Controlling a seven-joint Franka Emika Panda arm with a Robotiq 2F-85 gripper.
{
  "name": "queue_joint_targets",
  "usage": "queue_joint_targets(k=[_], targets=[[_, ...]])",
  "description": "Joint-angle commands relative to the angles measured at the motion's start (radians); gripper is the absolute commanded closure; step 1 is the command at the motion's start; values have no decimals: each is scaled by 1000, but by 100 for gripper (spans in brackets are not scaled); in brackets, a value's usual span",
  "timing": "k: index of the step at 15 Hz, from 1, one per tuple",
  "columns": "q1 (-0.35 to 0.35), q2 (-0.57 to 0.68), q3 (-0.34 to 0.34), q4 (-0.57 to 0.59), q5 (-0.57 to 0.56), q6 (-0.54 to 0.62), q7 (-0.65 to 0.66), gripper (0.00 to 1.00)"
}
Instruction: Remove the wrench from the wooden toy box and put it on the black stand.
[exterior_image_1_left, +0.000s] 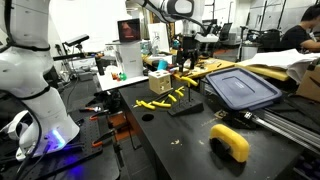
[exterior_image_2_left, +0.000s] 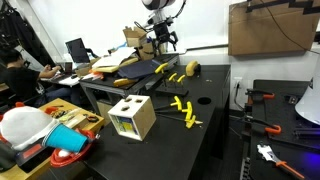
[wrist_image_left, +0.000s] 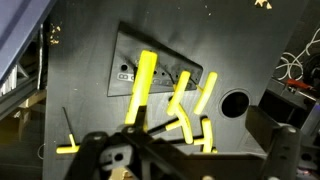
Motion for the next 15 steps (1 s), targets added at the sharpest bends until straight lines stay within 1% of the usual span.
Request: queue_joint_targets(k=[1, 3, 8, 12, 15], targets=[[26, -35, -14, -43, -11, 8, 40, 0], [29, -46, -15, -54, -15, 4, 40, 0], [14, -105, -22, -108, -22, 9, -18, 0], [-2, -166, -40, -163, -26, -12, -117, 0], [-5, -210, -58, -206, -23, -28, -157, 0]])
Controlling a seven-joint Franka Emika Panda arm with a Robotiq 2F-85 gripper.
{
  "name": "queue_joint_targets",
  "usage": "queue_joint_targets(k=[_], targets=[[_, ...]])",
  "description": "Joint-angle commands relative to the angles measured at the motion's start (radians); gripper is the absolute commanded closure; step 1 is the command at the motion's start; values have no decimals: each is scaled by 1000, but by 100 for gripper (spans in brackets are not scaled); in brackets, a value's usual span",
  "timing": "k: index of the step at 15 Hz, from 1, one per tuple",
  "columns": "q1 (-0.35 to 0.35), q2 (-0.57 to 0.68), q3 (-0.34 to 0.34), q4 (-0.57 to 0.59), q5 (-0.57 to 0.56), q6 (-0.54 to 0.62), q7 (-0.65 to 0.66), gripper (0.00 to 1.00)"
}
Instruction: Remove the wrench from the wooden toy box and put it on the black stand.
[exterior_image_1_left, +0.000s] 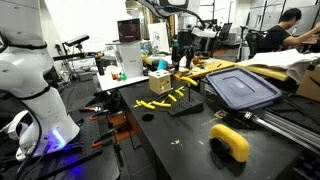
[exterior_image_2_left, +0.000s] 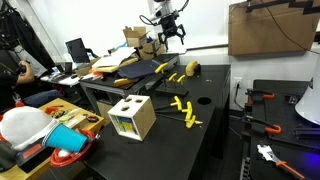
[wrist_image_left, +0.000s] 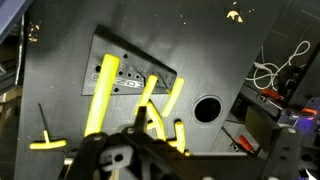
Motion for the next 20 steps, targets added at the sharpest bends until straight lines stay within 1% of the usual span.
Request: queue_joint_targets(k=[1, 6, 8, 12, 17, 18, 20], targets=[[1, -94, -21, -89, -8, -25, -59, 0], [12, -157, -31, -154, -10, -50, -87, 0], [14, -182, -30, -180, -10, -53, -147, 0], [23, -233, -29, -241, -13, -15, -349, 0], [39, -327, -37, -332, -11, -25, -593, 0], [98, -358, 11, -368, -13, -20, -499, 0], [137, -399, 29, -420, -7, -1, -494, 0]])
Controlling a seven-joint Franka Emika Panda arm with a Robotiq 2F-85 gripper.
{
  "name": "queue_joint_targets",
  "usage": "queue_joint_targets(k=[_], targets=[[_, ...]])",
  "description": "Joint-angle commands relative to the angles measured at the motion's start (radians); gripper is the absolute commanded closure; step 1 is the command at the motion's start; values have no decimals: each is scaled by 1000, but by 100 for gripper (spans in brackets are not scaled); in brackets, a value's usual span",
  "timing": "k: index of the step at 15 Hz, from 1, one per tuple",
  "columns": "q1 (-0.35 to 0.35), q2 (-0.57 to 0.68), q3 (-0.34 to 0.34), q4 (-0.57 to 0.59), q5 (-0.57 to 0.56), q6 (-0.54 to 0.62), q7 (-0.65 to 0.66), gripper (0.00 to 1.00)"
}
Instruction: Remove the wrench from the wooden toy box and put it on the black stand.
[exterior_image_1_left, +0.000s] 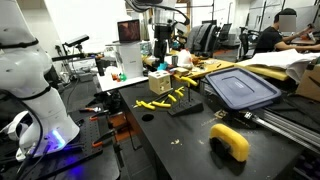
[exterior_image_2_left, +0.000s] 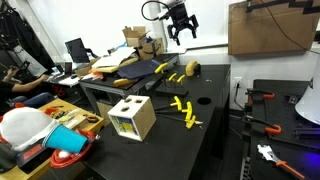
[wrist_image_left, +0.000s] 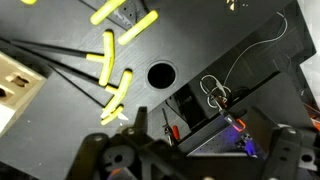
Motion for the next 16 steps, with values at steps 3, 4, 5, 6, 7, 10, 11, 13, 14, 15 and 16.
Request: queue_joint_targets(k=[3, 4, 5, 6, 7, 10, 11, 13, 14, 15, 16], targets=[[254, -157, -19, -176, -1, 65, 5, 0], [288, -180, -52, -199, -3, 70, -32, 0], [258, -200, -60, -212, -11, 47, -16, 0], [191, -205, -36, -213, 13, 30, 71, 0], [187, -201, -48, -202, 4, 10, 101, 0], [133, -178, -76, -172, 7, 2, 199, 0], [120, -175, -78, -171, 5, 6, 243, 0], [101, -174, -80, -170, 10, 5, 343, 0], [97, -171, -79, -168, 16, 4, 397, 0], [96, -167, -76, -165, 20, 5, 451, 0], [97, -163, -74, -162, 23, 5, 511, 0]])
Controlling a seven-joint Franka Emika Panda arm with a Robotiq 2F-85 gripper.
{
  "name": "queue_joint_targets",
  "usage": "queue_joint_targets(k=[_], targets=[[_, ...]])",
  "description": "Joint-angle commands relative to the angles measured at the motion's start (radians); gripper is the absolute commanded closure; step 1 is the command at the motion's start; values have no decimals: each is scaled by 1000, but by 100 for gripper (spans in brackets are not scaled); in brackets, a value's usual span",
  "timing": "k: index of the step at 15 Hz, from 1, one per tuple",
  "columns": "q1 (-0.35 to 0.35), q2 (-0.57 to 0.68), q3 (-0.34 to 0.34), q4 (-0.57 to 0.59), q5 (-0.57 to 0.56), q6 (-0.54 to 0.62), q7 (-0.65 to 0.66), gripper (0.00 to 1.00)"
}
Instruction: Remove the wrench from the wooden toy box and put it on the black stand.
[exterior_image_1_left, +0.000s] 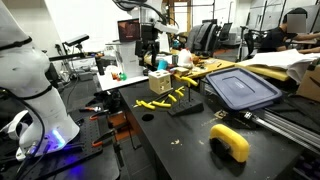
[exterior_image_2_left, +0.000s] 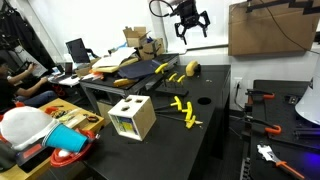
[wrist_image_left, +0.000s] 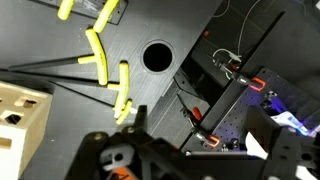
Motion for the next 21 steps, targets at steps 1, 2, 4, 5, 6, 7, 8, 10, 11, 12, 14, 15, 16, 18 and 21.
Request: queue_joint_targets(k=[1, 2, 4, 5, 6, 7, 8, 10, 11, 12, 14, 15, 16, 18, 21], targets=[[-2, 10, 13, 23, 22, -13, 203, 0], [0, 22, 18, 34, 23, -14, 266, 0], [5, 52, 26, 56, 32, -6, 386, 0], [7, 76, 29, 73, 43, 0, 445, 0], [8, 93, 32, 87, 54, 2, 498, 0], [8, 117, 33, 107, 71, 5, 546, 0], [6, 142, 35, 126, 87, 11, 595, 0], [1, 195, 36, 170, 119, 23, 686, 0], [-2, 222, 36, 194, 133, 29, 732, 0], [-5, 249, 37, 218, 144, 35, 777, 0], [-13, 301, 38, 266, 164, 49, 870, 0], [-17, 321, 39, 284, 175, 57, 915, 0], [-21, 341, 40, 303, 184, 66, 959, 0], [-30, 376, 43, 340, 206, 84, 1046, 0], [-40, 406, 47, 366, 229, 124, 1183, 0]])
